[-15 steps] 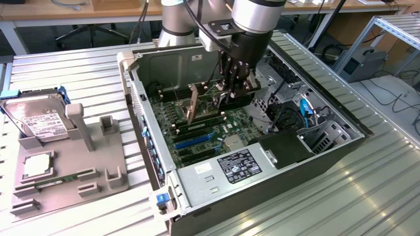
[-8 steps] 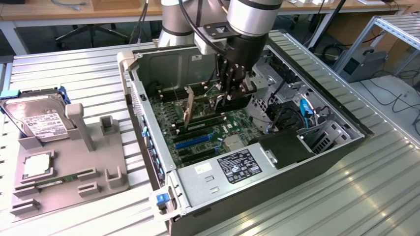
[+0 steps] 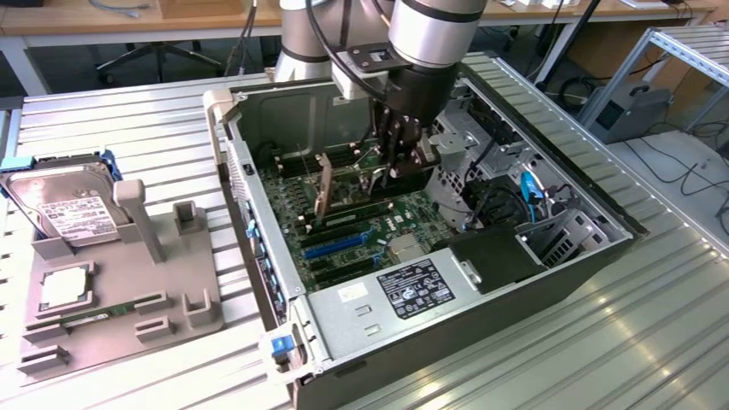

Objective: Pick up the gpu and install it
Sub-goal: 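Insert the gpu into the slot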

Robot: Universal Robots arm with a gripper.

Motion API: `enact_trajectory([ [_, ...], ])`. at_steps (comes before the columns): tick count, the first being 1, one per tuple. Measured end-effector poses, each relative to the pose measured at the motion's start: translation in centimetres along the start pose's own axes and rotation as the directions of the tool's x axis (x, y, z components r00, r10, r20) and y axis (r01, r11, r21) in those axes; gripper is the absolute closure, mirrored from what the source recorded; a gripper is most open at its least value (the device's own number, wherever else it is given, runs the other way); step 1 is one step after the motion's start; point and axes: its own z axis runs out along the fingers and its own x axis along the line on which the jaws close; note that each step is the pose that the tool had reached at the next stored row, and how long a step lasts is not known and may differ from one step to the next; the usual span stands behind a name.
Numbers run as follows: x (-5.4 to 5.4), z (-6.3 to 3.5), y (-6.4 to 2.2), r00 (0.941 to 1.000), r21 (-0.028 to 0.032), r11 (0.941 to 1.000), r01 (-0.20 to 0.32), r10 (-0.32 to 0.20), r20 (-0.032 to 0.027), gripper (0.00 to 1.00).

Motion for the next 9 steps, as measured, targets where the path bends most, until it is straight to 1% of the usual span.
enact_trajectory([
  [9, 0.16, 0.12, 0.49, 1.0000, 0.0000, 1.0000, 0.000, 0.000, -0.0001, 0.73],
])
